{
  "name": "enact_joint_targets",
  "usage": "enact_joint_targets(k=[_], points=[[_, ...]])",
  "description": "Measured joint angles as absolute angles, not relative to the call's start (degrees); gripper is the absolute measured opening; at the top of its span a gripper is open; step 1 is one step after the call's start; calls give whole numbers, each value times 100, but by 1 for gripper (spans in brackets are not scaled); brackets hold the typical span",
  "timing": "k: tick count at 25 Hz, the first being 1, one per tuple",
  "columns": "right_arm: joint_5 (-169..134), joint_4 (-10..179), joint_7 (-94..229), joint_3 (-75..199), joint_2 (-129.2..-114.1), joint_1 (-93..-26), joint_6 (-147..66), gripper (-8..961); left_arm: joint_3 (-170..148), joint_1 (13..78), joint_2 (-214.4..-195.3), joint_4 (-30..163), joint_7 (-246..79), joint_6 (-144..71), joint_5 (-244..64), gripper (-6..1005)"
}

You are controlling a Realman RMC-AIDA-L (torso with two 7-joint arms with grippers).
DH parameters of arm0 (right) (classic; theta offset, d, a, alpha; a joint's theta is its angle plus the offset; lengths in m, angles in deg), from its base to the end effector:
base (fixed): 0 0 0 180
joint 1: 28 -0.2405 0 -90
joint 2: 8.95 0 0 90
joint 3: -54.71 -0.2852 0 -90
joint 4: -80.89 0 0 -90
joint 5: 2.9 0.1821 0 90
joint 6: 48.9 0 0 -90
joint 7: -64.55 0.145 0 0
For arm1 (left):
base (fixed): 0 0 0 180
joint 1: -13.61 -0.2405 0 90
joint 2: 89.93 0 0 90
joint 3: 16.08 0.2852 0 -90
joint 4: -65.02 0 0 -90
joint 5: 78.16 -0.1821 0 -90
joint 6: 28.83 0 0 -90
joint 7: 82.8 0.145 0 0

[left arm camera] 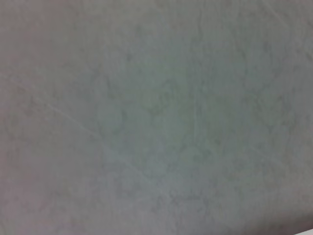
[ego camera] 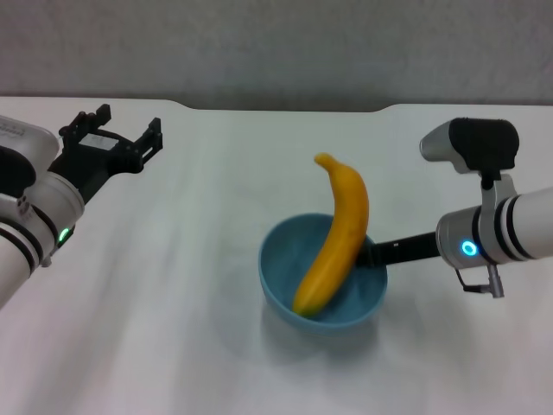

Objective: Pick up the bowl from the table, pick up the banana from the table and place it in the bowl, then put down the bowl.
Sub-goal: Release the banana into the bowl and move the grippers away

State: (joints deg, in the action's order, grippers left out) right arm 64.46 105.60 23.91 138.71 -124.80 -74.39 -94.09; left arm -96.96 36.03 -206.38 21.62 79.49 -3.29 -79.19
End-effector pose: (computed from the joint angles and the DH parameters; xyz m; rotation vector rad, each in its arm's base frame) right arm 0.2550 0.4015 -0.0809 -2.3132 1.4238 0.0422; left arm -0.2732 0.3907 -0.0066 -1.8377 -0.5300 -0.5524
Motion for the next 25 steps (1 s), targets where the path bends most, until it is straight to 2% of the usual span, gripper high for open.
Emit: enact_joint_targets(k=[23, 25], points=[[6680, 10347, 2281, 14322, -12497, -7430, -9231, 33, -9799, 3637, -20638, 2230, 7718, -390, -7833, 787], [6681, 10347, 2281, 14322, -12497, -7423, -9230, 54, -9799, 3634, -20638, 2231, 7717, -385, -7833, 787]])
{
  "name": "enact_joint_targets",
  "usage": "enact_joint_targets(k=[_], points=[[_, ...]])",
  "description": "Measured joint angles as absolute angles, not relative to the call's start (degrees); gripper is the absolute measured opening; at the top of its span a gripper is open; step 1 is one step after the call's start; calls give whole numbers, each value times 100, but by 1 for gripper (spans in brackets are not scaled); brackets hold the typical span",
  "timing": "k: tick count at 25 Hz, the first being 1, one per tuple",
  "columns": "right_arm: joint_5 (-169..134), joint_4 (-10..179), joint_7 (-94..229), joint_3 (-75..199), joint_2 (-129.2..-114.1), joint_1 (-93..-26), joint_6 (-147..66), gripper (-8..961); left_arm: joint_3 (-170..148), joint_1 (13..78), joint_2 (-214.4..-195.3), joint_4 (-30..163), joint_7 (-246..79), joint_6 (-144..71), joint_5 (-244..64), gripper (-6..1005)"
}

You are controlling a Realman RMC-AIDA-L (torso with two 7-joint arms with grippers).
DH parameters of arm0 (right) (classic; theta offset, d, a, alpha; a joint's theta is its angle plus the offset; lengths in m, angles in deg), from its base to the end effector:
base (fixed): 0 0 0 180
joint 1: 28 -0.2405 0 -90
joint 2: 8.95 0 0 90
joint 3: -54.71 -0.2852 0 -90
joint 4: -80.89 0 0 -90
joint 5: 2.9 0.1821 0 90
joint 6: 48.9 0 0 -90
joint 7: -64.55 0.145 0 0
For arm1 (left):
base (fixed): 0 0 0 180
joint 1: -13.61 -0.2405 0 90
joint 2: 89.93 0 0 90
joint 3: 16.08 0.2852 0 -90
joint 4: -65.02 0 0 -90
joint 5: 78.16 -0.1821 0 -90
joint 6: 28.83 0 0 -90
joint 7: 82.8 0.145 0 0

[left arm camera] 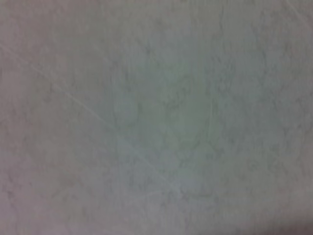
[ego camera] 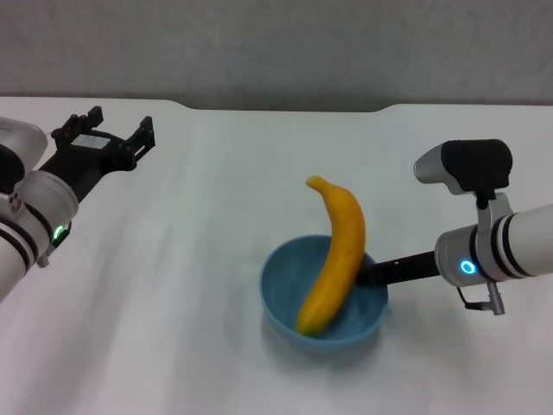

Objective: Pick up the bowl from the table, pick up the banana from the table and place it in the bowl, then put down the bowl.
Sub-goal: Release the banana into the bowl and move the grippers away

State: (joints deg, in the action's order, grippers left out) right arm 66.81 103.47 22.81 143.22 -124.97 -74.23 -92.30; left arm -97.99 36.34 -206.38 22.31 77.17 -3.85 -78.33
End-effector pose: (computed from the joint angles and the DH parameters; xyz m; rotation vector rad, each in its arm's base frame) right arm 0.2644 0.3929 -0.0890 -2.3254 1.4092 -0.0195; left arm -0.2779 0.3930 -0.0033 -1.8060 -0.5967 -0.5745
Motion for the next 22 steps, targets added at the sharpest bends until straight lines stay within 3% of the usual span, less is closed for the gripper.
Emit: enact_joint_targets(k=[9, 14, 22], points=[[6650, 10403, 1947, 14391, -12491, -7377, -9258, 150, -9781, 3648, -20633, 2231, 7691, -400, -7849, 787], [6681, 10850, 1841, 14553, -12499, -7223, -9278, 301, -9783, 3614, -20632, 2309, 7636, -399, -7845, 787], [6680, 11885, 1870, 14610, -12467, -6630, -9527, 644, -9800, 3523, -20629, 2319, 7636, -386, -7842, 787]])
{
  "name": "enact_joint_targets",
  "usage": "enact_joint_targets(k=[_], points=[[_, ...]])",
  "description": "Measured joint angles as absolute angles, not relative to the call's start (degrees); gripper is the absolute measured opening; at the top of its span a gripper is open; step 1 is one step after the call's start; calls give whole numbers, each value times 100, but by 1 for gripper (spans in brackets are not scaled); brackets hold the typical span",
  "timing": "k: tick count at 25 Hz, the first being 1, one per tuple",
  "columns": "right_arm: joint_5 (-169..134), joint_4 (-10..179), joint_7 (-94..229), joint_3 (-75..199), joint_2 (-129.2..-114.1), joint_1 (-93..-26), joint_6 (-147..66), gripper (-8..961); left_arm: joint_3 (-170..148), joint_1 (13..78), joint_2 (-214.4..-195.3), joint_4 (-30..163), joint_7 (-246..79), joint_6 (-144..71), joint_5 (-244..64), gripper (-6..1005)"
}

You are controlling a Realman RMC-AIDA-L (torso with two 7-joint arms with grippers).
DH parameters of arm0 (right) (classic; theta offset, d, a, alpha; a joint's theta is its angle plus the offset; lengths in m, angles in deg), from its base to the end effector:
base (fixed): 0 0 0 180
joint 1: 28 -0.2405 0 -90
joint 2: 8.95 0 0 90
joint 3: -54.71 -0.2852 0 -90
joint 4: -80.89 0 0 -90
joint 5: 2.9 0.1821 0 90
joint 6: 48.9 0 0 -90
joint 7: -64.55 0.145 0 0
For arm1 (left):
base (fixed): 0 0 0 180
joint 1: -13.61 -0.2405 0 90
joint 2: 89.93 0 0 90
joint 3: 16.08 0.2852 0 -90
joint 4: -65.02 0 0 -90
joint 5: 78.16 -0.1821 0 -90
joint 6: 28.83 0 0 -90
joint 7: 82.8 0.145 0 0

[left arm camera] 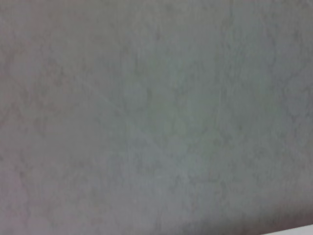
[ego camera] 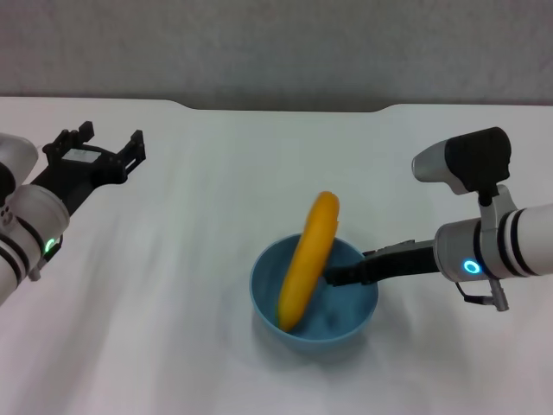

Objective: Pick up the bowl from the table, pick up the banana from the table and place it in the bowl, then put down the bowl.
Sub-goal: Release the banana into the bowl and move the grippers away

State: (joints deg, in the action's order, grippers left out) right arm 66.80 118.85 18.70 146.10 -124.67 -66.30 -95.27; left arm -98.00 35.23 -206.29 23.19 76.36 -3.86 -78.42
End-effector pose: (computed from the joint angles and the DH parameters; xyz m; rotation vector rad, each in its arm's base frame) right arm 0.2518 0.3803 -0.0814 -2.4613 1.2029 0.0647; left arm -0.2904 0.3863 -0.0041 -1.7962 -0.6353 -0.5541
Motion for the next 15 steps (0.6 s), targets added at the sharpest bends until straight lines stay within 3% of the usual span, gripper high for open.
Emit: enact_joint_targets(k=[3, 6, 15], points=[[6636, 12002, 1877, 14602, -12449, -6558, -9718, 784, -9799, 3480, -20625, 2319, 7637, -385, -7841, 787], [6538, 12027, 1877, 14562, -12434, -6530, -9864, 858, -9799, 3443, -20620, 2313, 7636, -394, -7842, 787], [6081, 12506, 1824, 14060, -12409, -6157, -10119, 859, -9729, 3398, -20601, 2173, 7302, -811, -7902, 787]])
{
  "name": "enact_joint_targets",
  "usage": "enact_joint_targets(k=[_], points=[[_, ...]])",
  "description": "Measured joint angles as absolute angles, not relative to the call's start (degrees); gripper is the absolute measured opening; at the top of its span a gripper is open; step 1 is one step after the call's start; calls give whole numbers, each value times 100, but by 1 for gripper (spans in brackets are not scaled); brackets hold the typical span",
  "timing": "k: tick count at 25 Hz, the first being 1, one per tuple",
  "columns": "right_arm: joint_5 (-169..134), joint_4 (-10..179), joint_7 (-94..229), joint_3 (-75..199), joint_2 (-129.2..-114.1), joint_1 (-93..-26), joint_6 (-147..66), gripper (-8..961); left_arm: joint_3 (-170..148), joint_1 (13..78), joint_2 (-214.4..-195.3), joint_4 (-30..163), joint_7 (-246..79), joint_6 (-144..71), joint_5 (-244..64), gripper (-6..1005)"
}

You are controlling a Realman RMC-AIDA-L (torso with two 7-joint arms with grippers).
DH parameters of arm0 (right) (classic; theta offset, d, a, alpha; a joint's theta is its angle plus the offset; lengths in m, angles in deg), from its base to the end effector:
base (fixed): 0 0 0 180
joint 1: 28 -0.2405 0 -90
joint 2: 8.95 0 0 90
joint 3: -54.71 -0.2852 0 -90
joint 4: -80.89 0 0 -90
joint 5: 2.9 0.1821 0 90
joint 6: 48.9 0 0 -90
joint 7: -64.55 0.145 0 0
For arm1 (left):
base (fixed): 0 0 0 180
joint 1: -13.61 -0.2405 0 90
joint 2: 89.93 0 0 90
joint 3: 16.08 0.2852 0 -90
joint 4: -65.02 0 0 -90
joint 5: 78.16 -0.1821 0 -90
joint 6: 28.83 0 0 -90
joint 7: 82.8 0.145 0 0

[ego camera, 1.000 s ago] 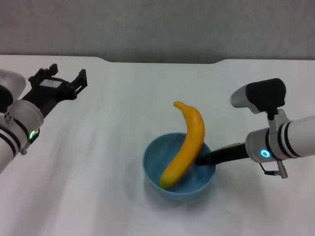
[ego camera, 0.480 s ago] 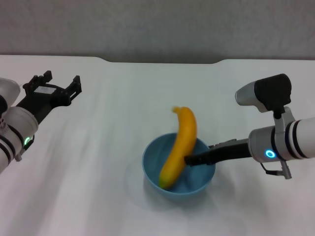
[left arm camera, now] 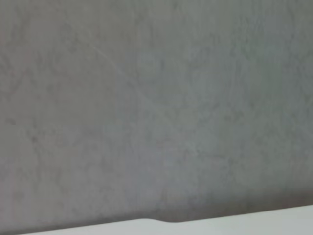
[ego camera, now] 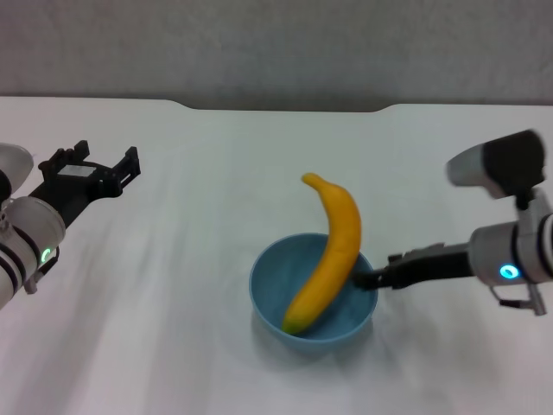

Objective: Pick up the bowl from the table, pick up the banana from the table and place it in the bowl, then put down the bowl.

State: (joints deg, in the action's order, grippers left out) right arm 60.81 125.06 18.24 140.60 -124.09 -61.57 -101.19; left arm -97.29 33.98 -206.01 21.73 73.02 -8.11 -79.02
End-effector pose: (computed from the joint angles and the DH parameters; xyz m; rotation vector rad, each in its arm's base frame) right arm 0.2678 0.3688 -0.0612 -2.4649 1.1914 0.0417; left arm -0.3011 0.3807 -0.0068 -1.7897 -0.7262 -0.5190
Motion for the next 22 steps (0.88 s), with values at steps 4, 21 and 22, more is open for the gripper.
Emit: enact_joint_targets(k=[4, 21, 22], points=[[6064, 13641, 1622, 13952, -12443, -5574, -10155, 855, -9718, 3359, -20591, 2190, 7279, -825, -7974, 787], [11449, 13792, -3181, 14012, -12446, -3761, -9159, 851, -9723, 3179, -20609, 2361, 6890, -780, -8023, 787], [11957, 13447, -3552, 14003, -12439, -3826, -9339, 851, -9707, 3174, -20616, 2384, 6888, -779, -8039, 787]])
